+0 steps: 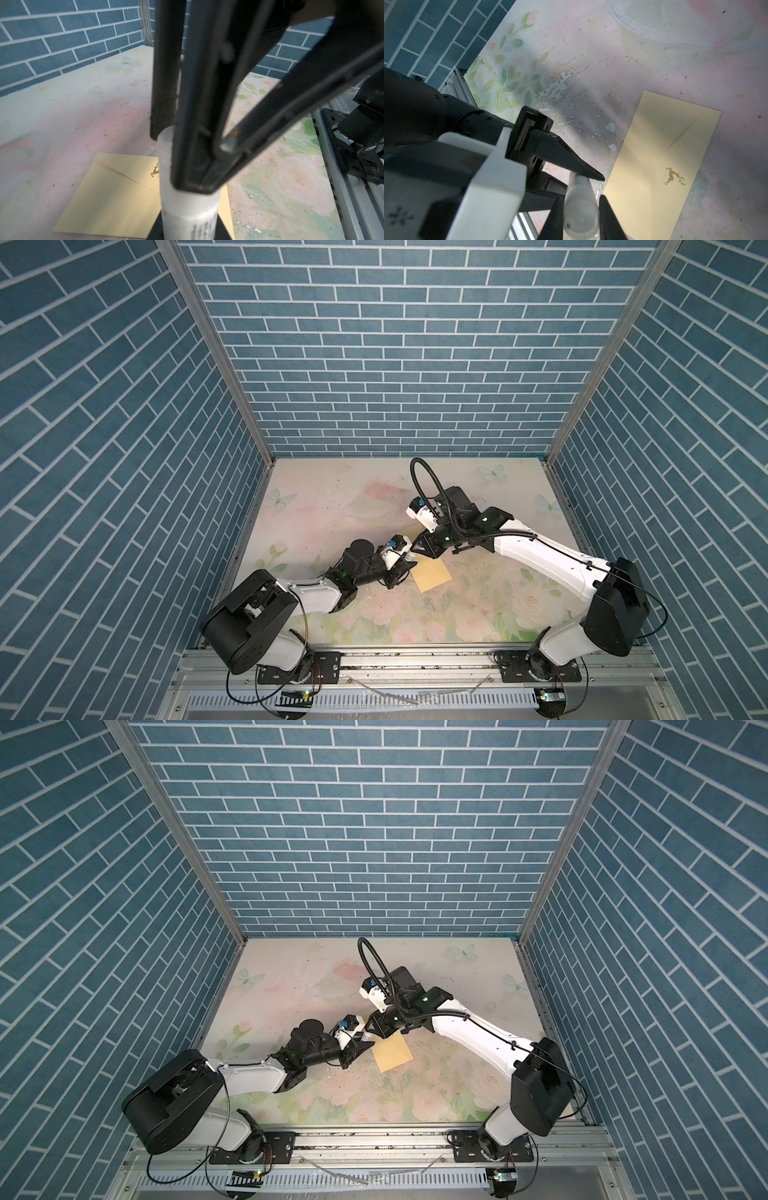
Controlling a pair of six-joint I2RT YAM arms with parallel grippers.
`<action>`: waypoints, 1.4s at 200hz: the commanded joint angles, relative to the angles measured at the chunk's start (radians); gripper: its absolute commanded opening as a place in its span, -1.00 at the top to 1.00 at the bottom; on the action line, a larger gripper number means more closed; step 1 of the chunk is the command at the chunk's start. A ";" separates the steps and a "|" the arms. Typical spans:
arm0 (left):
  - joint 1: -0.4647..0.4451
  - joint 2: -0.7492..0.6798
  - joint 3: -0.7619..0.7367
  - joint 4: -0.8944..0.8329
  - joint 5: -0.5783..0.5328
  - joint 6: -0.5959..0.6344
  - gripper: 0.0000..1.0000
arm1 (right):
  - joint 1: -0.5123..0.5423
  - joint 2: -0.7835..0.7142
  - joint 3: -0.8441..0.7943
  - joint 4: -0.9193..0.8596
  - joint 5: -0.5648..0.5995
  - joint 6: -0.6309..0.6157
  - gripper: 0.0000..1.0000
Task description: Place the letter into the envelope and seal it
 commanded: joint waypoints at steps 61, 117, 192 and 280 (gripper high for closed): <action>-0.010 -0.040 0.066 0.339 -0.014 -0.026 1.00 | 0.072 0.076 -0.071 -0.006 -0.095 0.064 0.91; -0.010 -0.082 0.038 0.223 -0.107 -0.075 1.00 | 0.037 -0.090 0.067 0.018 0.143 0.020 0.61; 0.006 -0.242 0.281 -0.694 -0.443 -0.298 1.00 | 0.018 -0.331 -0.075 0.253 0.377 0.009 -0.25; 0.194 0.003 0.529 -1.080 -0.440 -0.430 1.00 | -0.113 -0.393 -0.279 0.364 0.450 0.169 -0.48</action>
